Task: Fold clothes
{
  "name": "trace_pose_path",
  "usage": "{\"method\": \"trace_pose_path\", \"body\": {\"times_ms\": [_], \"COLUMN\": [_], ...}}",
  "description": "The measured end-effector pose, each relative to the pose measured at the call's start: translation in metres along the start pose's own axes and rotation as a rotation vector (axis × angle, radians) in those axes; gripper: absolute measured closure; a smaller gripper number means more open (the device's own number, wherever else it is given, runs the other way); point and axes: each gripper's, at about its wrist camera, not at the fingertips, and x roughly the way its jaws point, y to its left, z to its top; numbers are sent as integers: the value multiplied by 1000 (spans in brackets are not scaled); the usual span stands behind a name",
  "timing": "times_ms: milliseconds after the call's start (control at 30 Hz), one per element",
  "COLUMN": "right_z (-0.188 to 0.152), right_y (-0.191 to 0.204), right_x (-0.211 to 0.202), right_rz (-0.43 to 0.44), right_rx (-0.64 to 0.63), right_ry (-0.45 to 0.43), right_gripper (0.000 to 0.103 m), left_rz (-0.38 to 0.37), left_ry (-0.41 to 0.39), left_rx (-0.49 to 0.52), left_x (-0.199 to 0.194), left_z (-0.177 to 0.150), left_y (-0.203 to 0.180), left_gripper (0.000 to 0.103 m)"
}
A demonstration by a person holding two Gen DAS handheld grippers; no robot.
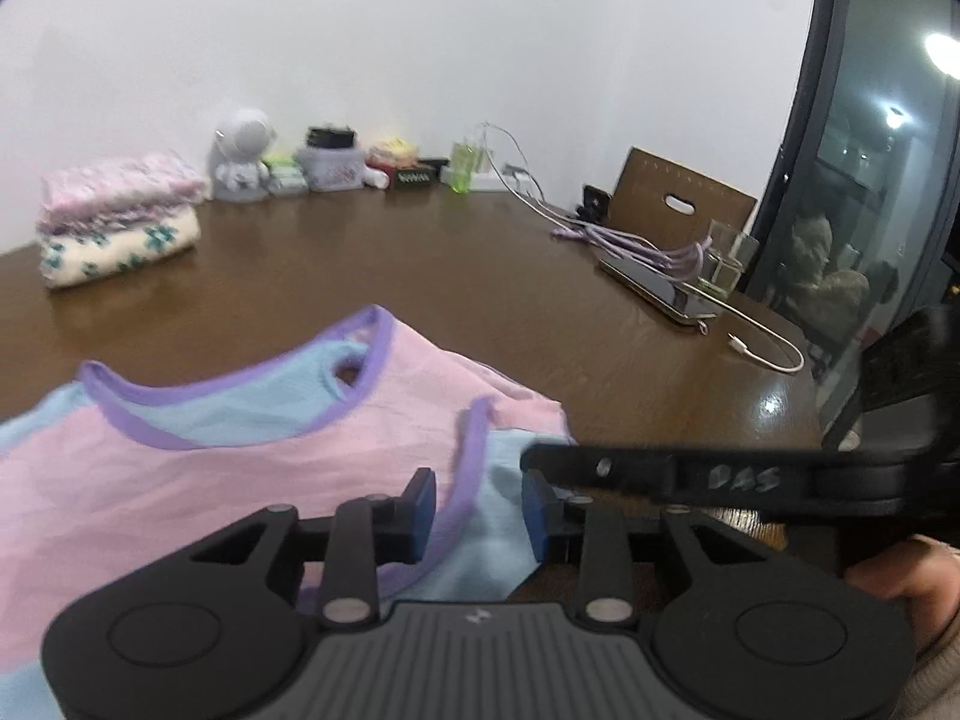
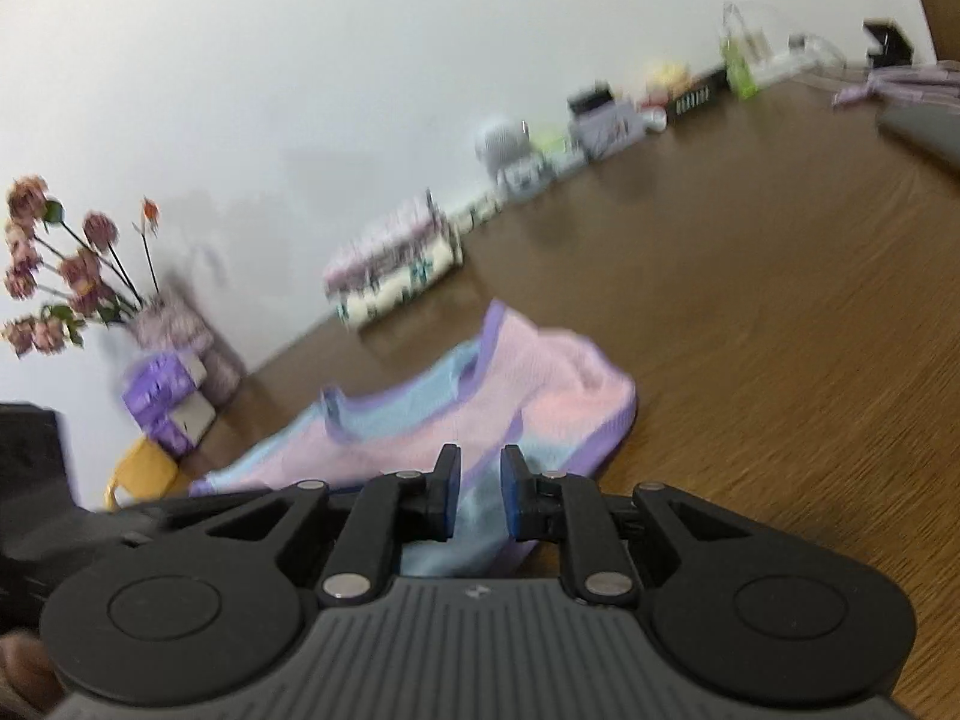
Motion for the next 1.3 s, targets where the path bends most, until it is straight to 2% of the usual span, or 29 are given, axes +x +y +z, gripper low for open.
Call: {"method": "trace_pose_path", "body": {"times_ms": [100,233,433,600,700,767,933,1033,1100,1133,1300], "right_z": [-4,-4,-6,-14,-19,-21,-21,-21,-20,-20,-24], "right_y": [0,2,18,40,49,48,46,50,55,57,56], "right_x": [9,5,-1,7,11,11,5,3,3,4,9], "right_rz": [-34,-50,26,79,35,-3,-25,2,-3,-8,-41], "right_rx": [-14,-27,-89,-173,-224,-234,-221,-219,-237,-243,-235], "right_ry": [49,40,34,89,115,120,112,100,93,93,116], "right_gripper": [89,88,86,86,80,80,80,80,80,80,80], "left_rz": [27,62,125,159,156,155,134,133,133,125,84], "left_ry": [-13,-23,-25,-11,10,10,-17,-44,-56,-52,-12], "left_rx": [-7,-31,-73,-100,-113,-113,-141,-152,-150,-145,-132], "left_x": [-18,-38,-51,-53,-46,-43,-45,-47,-47,-45,-27], "left_z": [-4,-12,-24,-34,-38,-40,-39,-33,-29,-27,-21], "left_y": [9,21,38,51,56,57,59,62,64,65,66], "left_gripper": [74,76,76,76,76,74,71,75,91,103,101]}}
